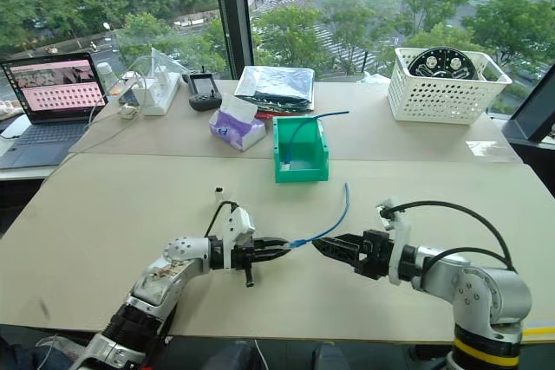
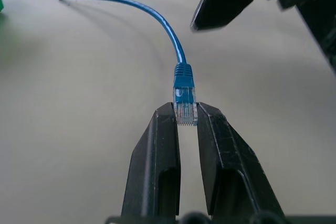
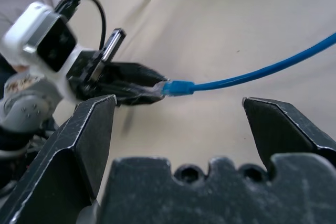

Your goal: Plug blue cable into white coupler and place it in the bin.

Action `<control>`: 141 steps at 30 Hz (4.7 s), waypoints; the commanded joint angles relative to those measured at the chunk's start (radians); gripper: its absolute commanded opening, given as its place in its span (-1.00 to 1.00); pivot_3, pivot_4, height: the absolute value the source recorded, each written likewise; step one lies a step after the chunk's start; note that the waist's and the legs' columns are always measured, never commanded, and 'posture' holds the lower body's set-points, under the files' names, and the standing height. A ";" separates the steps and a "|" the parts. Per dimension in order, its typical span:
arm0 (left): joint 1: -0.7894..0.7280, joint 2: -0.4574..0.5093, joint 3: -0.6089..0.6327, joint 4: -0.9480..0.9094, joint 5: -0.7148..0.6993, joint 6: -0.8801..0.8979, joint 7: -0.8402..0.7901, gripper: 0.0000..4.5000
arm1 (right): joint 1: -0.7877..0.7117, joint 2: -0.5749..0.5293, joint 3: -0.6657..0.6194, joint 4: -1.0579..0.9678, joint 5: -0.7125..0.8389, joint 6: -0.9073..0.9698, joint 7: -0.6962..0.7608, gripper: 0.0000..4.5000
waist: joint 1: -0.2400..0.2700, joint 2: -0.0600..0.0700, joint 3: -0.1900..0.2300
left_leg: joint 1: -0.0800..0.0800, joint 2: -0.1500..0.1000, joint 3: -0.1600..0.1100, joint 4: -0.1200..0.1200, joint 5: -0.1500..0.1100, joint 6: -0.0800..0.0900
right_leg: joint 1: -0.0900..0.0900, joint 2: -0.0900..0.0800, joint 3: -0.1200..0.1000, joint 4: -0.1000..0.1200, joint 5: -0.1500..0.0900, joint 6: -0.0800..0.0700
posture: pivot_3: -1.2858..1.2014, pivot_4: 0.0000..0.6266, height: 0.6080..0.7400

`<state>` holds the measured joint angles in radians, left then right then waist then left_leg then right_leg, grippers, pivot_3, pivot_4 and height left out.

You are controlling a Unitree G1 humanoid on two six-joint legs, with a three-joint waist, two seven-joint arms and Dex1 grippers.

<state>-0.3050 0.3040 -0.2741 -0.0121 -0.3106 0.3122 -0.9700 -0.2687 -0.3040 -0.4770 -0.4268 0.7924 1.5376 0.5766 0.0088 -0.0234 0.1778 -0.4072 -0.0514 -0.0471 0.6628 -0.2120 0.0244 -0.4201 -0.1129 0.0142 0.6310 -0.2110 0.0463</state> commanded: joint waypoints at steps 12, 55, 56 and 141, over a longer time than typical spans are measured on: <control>0.011 -0.081 0.043 -0.124 -0.086 0.096 0.111 -0.96 | -0.086 0.192 -0.157 0.008 0.213 0.077 -0.304 1.00 | -0.014 0.001 -0.001 | 0.000 0.000 0.000 0.000 0.000 0.000 | 0.000 0.001 0.000 0.000 0.000 0.000 | 0.03 -0.52 1.00; 0.039 -0.076 0.011 -0.148 -0.066 0.065 0.135 -0.96 | 0.068 -0.184 0.207 0.134 1.054 -0.362 -0.830 0.20 | -0.022 0.001 -0.001 | -0.001 0.001 0.001 0.000 0.000 0.001 | 0.001 0.001 0.000 -0.002 -0.002 0.004 | 0.03 -0.52 1.00; 0.039 -0.076 0.011 -0.148 -0.066 0.066 0.135 -0.96 | 0.070 -0.193 0.218 0.133 1.063 -0.381 -0.835 0.09 | -0.022 0.001 -0.001 | -0.001 0.001 0.001 0.000 0.000 0.001 | 0.001 0.001 0.000 -0.002 -0.002 0.004 | 0.03 -0.52 1.00; -0.252 -0.016 -0.102 -0.092 0.101 0.623 0.302 -0.70 | -0.014 -0.006 0.365 0.061 0.459 -0.586 -0.715 -1.00 | -0.022 0.000 -0.001 | -0.002 0.013 0.012 0.000 0.001 0.003 | -0.001 0.010 0.004 -0.007 0.006 -0.001 | 0.03 -0.52 1.00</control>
<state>-0.5650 0.2943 -0.3392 -0.0903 -0.1979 0.9153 -0.6509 -0.2865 -0.3195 -0.1048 -0.3236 1.2550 0.9610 -0.1373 -0.0136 -0.0233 0.1772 -0.4090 -0.0384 -0.0355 0.6626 -0.2110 0.0270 -0.4210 -0.1024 0.0180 0.6243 -0.2047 0.0450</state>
